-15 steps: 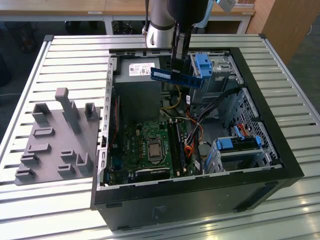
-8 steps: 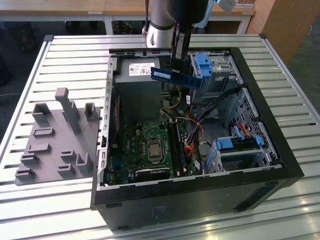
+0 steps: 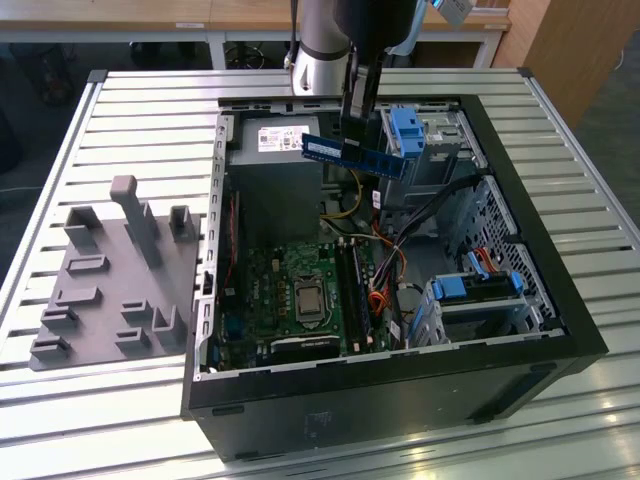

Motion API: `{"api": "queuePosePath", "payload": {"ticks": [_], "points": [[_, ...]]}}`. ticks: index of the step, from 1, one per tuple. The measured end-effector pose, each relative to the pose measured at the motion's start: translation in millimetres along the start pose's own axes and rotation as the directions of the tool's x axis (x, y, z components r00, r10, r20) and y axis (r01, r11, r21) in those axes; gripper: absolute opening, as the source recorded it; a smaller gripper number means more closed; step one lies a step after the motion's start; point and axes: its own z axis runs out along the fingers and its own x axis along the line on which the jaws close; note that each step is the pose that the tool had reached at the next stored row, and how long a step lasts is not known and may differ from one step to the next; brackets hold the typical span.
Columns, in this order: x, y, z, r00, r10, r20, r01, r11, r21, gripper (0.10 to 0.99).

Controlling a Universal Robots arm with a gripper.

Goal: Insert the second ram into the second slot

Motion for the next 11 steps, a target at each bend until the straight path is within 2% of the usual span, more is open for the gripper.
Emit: {"api": "queuePosePath", "payload": {"ticks": [11], "points": [[0.0,0.0,0.0,0.9998,0.022,0.0008,-0.022,0.9998,0.0,0.137]]}}
